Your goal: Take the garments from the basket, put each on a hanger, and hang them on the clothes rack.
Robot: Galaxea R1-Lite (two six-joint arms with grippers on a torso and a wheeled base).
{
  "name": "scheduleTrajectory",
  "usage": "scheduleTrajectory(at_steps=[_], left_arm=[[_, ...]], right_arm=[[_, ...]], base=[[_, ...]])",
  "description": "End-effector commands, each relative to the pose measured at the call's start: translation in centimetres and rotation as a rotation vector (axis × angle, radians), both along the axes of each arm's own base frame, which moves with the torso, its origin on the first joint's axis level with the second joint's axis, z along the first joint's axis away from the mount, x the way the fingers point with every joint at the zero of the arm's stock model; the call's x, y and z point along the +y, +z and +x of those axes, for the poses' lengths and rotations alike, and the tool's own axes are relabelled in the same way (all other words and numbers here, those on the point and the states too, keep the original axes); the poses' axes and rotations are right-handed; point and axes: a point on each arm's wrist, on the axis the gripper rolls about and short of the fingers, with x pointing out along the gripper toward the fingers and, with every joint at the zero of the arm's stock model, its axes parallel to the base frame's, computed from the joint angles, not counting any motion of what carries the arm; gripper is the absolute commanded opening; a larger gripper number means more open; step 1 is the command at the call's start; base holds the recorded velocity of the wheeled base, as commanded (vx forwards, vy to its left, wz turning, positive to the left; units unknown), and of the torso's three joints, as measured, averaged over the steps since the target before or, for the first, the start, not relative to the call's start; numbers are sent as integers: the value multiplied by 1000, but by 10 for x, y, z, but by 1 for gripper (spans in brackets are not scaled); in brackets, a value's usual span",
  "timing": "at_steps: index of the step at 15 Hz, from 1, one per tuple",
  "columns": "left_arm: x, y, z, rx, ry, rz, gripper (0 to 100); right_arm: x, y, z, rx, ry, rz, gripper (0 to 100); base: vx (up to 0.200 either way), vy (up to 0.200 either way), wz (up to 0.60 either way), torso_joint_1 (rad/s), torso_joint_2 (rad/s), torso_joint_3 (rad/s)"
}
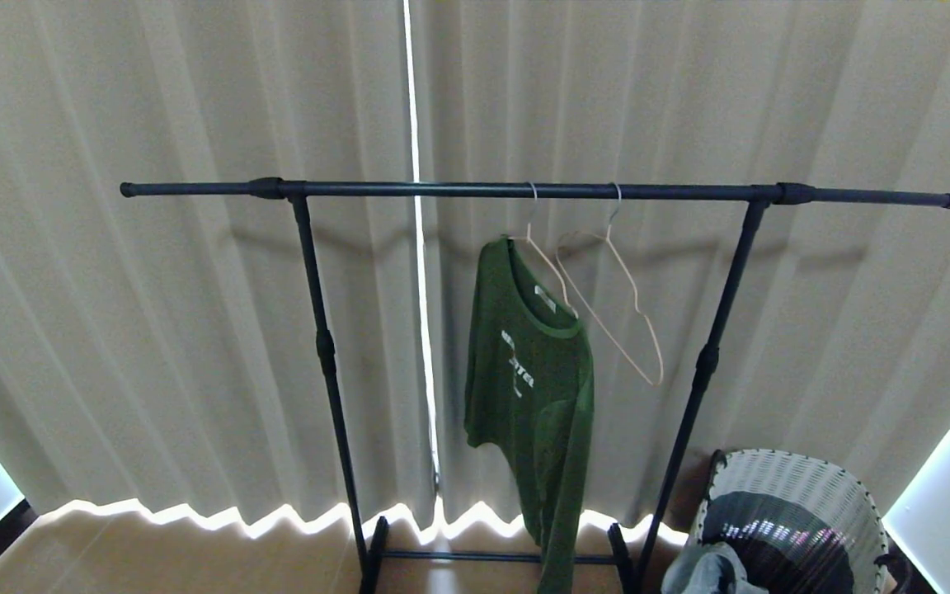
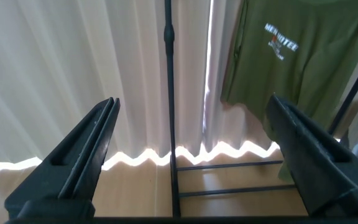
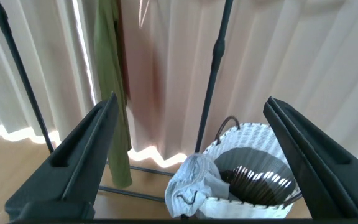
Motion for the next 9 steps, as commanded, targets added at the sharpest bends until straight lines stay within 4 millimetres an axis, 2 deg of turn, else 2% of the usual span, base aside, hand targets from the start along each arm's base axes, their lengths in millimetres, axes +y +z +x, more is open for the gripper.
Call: scheduleTrajectory(at_steps=[1,9], left_arm=[[0,0,0,1,0,0,100],[0,0,0,1,0,0,100]], right_arm=[[0,0,0,-1,0,1,100],[0,0,0,-1,0,0,100]], base=[[0,0,0,-227,530,286],[0,0,0,-216,505,284]])
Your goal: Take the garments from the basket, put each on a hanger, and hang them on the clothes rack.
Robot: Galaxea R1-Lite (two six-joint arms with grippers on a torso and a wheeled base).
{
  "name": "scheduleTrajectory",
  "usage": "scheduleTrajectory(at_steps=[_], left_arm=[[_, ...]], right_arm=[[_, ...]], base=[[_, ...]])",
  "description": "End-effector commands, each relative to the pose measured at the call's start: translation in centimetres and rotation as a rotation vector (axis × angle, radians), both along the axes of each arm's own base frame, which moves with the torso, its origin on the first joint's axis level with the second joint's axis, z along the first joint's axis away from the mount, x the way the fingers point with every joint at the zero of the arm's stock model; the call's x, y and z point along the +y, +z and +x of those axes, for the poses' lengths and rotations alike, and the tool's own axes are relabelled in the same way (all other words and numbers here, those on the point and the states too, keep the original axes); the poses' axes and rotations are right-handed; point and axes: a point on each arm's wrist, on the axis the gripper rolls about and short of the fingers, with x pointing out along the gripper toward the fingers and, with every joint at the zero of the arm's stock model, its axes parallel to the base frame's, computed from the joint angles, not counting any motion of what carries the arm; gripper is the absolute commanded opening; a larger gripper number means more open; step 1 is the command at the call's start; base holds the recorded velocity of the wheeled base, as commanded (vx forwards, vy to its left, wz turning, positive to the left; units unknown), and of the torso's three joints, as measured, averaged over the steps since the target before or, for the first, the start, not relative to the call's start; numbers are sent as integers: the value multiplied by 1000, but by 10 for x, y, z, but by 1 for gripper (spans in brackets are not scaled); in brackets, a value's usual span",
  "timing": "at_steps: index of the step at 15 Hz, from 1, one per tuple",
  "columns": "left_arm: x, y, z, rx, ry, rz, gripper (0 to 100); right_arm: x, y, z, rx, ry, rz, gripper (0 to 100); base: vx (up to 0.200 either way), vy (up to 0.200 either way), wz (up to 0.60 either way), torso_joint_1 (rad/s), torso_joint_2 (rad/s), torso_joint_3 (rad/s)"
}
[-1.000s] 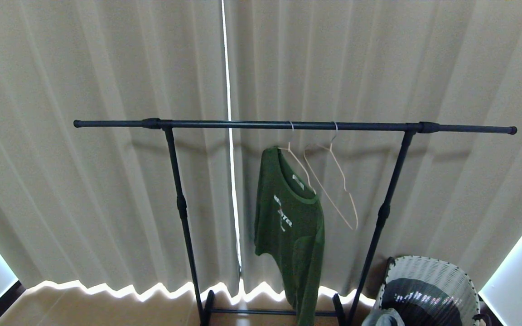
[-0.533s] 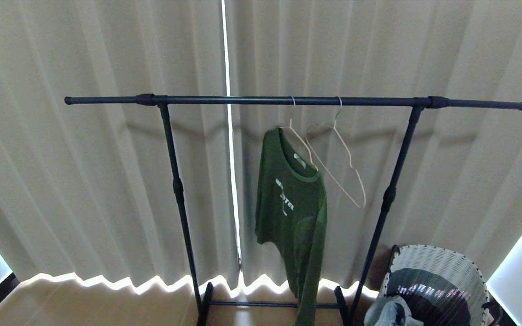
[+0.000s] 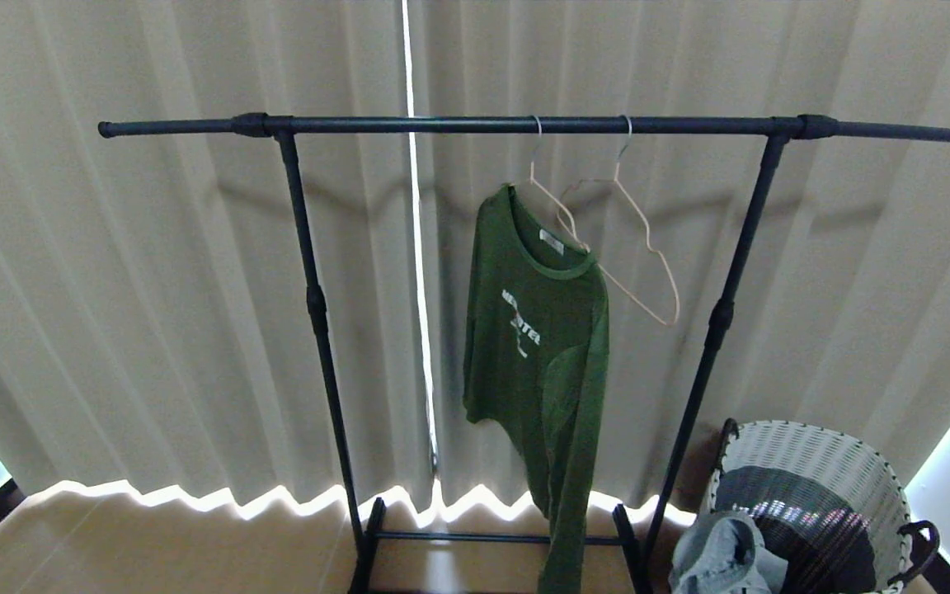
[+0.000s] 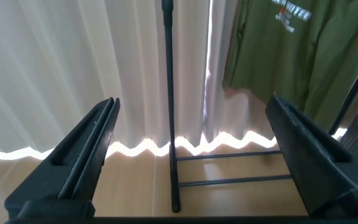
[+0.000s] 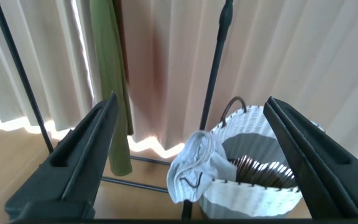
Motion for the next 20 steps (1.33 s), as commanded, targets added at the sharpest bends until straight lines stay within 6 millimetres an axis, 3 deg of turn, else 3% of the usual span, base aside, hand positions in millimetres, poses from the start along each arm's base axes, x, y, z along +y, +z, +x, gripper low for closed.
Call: scheduleTrajectory(at_steps=[1,12,20], left_arm=[[0,0,0,1,0,0,100],[0,0,0,1,0,0,100],[0,0,0,1,0,5,100]], right_arm=[[0,0,0,-1,0,1,100],[0,0,0,1,-1,5,100],[0,0,0,-1,-1,2,100]], base=[[0,0,0,-188,476,281],[0,0,0,-160,450,286],[0,0,0,-9,39,27]])
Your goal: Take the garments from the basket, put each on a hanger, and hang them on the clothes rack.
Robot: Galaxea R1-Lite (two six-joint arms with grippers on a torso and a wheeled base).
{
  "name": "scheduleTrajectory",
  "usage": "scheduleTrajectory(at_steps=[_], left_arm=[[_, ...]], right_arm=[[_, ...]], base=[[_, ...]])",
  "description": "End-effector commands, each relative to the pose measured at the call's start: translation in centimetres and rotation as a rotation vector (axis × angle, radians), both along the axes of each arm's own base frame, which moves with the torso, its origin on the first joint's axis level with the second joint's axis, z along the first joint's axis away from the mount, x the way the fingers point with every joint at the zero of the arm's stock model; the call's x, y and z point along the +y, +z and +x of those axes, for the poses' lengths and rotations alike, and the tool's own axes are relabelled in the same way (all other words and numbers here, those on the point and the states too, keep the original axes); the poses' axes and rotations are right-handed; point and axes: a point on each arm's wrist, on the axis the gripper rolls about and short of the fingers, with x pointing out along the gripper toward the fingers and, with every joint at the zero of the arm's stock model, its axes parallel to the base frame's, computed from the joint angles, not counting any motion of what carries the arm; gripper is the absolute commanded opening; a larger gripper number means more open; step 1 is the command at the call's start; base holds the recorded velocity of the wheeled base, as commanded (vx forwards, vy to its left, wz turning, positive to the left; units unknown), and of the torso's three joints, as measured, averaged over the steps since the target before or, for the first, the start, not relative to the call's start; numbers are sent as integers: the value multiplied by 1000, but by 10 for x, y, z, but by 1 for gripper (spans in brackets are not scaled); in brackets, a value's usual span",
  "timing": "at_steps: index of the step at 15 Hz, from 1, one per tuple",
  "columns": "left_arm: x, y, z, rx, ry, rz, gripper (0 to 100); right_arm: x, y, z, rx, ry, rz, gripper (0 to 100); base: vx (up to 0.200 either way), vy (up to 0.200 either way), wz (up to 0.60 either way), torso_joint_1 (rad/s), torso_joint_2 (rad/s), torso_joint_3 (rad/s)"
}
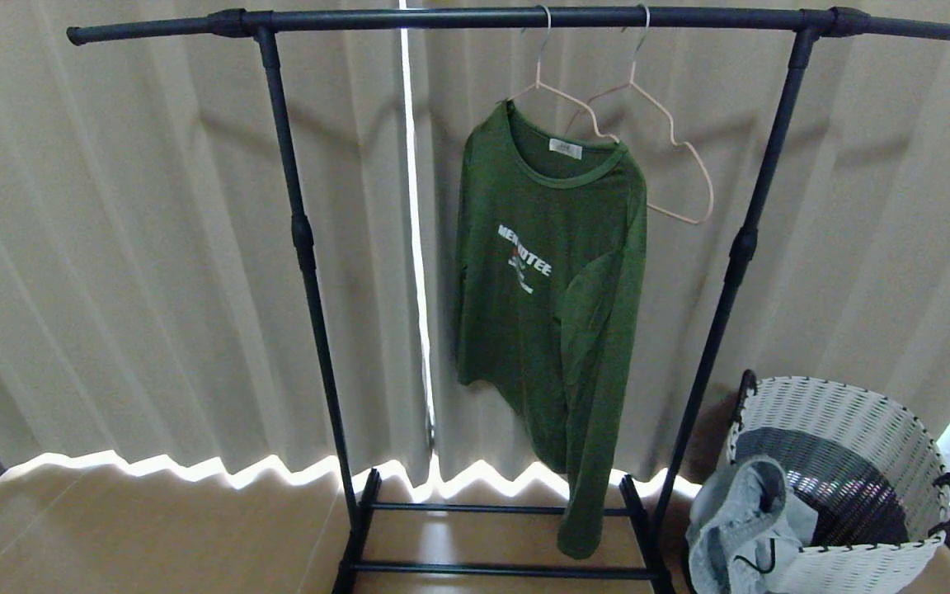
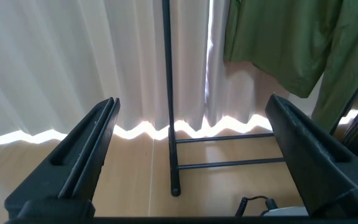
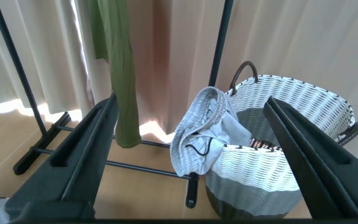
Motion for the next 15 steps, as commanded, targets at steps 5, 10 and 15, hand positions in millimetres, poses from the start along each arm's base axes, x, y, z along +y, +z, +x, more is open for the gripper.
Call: scheduleTrajectory(at_steps=[5,10,15], left_arm=[[0,0,0,1,1,-7,100],[0,0,0,1,5,-5,100],[0,0,0,4,5,3,100]], right_arm=[[0,0,0,-1,1,0,100],[0,0,0,1,1,0,100],[0,0,0,-2,-1,-9,100]], base=[[0,0,0,-5,16,10],[0,0,0,-20,101,74],[0,-40,0,0,1,0]])
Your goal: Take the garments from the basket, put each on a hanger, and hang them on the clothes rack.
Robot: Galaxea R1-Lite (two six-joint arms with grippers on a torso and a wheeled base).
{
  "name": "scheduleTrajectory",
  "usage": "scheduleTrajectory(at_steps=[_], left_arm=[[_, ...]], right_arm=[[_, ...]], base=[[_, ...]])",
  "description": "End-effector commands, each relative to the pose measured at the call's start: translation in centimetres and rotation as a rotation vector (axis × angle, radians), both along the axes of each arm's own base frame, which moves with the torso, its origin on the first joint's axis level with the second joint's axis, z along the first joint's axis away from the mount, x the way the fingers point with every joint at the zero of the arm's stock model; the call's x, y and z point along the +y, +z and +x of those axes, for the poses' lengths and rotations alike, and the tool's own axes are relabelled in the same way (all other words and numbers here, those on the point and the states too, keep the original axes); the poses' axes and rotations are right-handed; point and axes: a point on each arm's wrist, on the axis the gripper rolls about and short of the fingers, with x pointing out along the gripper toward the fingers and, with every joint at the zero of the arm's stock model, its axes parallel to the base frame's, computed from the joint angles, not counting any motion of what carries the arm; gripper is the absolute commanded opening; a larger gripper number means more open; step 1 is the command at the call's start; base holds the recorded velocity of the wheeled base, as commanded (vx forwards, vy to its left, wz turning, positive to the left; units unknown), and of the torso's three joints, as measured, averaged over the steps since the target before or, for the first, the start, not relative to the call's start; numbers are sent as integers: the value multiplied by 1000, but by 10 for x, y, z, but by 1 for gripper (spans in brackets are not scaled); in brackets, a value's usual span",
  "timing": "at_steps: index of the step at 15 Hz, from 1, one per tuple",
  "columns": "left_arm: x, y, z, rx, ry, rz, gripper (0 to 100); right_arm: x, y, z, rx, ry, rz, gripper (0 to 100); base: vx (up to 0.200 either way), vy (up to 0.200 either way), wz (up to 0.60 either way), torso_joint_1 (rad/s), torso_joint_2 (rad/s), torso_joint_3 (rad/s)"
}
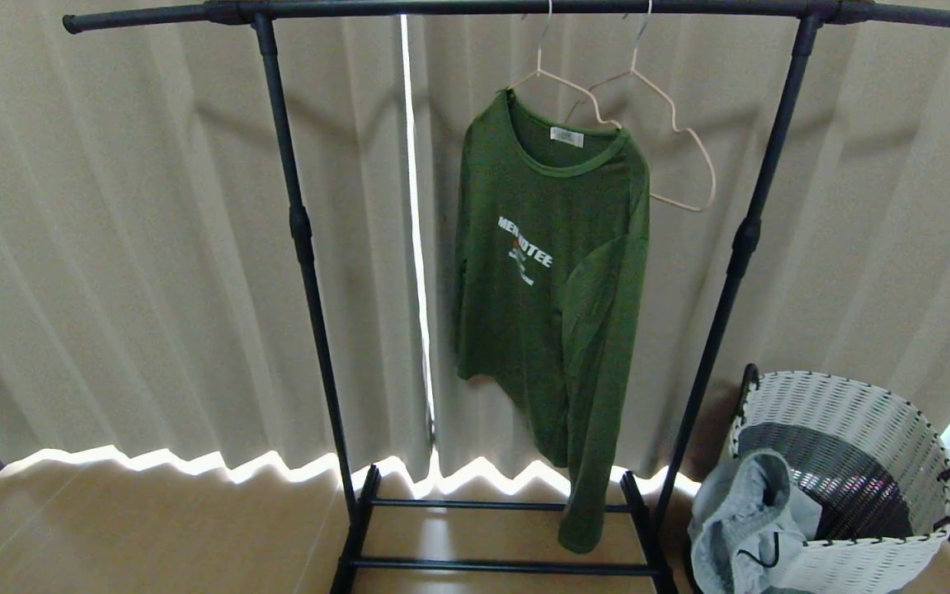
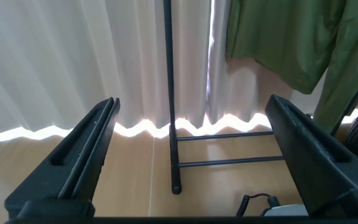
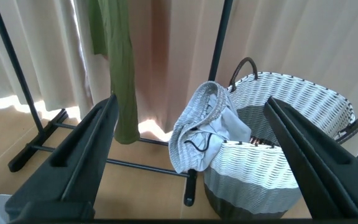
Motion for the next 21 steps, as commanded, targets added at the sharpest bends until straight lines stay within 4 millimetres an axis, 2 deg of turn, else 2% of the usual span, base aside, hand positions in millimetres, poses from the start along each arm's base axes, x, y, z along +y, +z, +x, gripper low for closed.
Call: scheduleTrajectory(at_steps=[1,11,17,21], left_arm=[[0,0,0,2,0,0,100],[0,0,0,1,-1,-4,100],[0,0,0,1,-3,-3,100],[0,0,0,1,-3,-4,100]], right_arm=[[0,0,0,0,-1,2,100],[0,0,0,-1,1,-3,100],[0,-1,0,1,3,-13,100],[0,-1,0,-3,5,-57,100]], base=[[0,-200,0,2,-2,-2],[0,-200,0,-1,3,5],[0,0,0,0,0,0],[200,0,0,-1,2,5]])
